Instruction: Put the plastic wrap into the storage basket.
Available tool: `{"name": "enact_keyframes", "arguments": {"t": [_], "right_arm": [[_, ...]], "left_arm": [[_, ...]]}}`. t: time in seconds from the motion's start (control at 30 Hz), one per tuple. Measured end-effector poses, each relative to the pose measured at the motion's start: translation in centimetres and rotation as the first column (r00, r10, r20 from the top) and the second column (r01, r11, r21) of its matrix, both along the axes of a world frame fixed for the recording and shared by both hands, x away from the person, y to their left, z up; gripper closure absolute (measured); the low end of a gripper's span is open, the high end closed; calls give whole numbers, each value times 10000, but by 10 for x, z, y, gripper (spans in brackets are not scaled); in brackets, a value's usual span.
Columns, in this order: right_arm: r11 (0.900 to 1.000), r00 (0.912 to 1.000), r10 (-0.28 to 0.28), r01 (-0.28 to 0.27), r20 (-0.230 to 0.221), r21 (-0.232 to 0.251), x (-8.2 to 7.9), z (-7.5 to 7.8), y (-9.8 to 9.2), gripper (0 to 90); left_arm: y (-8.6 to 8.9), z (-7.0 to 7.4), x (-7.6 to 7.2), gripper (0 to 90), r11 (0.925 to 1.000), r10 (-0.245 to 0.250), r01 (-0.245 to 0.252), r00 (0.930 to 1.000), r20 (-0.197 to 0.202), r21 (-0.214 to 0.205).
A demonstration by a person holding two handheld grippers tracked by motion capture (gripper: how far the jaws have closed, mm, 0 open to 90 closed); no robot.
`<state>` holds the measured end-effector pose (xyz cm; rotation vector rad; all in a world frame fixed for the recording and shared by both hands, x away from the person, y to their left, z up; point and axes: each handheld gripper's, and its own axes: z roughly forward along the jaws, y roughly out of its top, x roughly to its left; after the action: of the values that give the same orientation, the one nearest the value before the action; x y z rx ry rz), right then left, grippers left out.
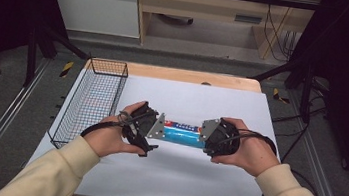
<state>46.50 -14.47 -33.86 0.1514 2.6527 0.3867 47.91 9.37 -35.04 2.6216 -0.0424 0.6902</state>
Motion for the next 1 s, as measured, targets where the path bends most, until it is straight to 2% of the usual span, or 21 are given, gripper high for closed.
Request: {"name": "enact_keyframes", "arguments": {"t": [0.1, 0.3, 0.5, 0.6, 0.63, 0.73, 1.0], "right_arm": [[9999, 9999, 100, -100, 73, -56, -2, 5, 2, 316], [9994, 9995, 280, -277, 110, -186, -5, 9, 7, 315], [9988, 9987, 480, -479, 158, -95, -8, 12, 12, 315], [9986, 9985, 523, -521, 188, -109, -9, 14, 14, 315], [9985, 9983, 534, -531, 221, -121, -9, 14, 14, 316], [9988, 9986, 478, -476, 240, -68, -9, 13, 14, 316], [9978, 9979, 640, -642, 130, 175, -9, 9, 13, 315]], "left_arm": [[-4, 1, 2, 64, 10000, -22, 22, 10000, -41, 67], [-9, 1, 5, 124, 9991, -72, 77, 9999, -123, 425], [-13, 2, 4, 179, 9973, -157, 171, 9997, -204, 715], [-14, 1, 4, 214, 9965, -130, 156, 9994, -328, 821], [-14, 1, 4, 255, 9962, -145, 176, 9992, -367, 853], [-14, 1, 2, 289, 9952, -170, 199, 9993, -319, 955], [-10, 0, -3, 293, 9971, -159, 184, 9993, -352, 738]]}}
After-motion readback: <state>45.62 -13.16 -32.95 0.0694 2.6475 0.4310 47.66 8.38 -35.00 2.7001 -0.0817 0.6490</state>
